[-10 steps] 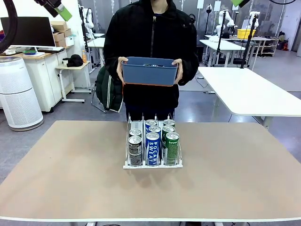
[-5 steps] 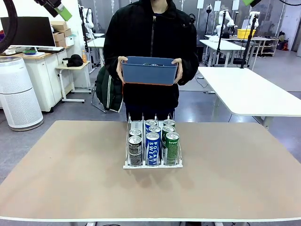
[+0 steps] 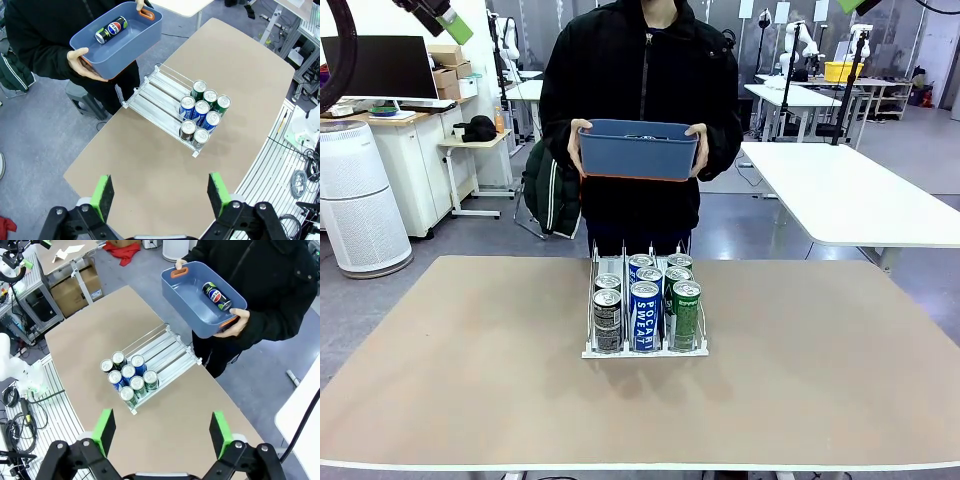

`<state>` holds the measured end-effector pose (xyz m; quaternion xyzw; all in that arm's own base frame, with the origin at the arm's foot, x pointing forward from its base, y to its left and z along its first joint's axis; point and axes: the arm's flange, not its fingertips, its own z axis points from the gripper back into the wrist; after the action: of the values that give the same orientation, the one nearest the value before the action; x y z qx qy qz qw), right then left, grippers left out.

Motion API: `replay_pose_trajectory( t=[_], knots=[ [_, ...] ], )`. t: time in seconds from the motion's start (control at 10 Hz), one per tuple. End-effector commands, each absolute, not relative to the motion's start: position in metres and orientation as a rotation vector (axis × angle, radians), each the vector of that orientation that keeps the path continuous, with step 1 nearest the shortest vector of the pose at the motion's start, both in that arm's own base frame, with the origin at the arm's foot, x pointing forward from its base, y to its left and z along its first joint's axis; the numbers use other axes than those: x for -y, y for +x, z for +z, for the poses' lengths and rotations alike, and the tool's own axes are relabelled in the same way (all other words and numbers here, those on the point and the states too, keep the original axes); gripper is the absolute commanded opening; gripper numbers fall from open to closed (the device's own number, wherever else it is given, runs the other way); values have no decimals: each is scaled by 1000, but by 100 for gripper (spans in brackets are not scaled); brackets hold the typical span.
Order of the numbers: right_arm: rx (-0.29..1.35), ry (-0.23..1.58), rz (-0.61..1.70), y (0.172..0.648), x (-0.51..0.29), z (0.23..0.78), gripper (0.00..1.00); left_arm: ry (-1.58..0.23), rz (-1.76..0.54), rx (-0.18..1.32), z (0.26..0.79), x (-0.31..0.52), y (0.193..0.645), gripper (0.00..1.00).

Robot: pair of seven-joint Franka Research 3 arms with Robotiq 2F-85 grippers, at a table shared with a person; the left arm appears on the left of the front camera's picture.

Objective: Fill the beverage cans into the dispenser.
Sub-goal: Pick up the Pepsi coke handed by the human.

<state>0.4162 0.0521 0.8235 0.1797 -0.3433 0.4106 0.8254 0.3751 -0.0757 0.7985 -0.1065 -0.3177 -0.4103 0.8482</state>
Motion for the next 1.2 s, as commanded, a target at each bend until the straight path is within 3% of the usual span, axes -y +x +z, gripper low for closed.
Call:
replay_pose_trajectory(
  t=[0.0, 1.1],
  knots=[
    [754, 365, 862, 406, -53, 816, 100, -229, -856, 667, 798, 75, 374, 100],
    [764, 372, 860, 410, -52, 823, 100, -229, -856, 667, 798, 75, 374, 100]
  ],
)
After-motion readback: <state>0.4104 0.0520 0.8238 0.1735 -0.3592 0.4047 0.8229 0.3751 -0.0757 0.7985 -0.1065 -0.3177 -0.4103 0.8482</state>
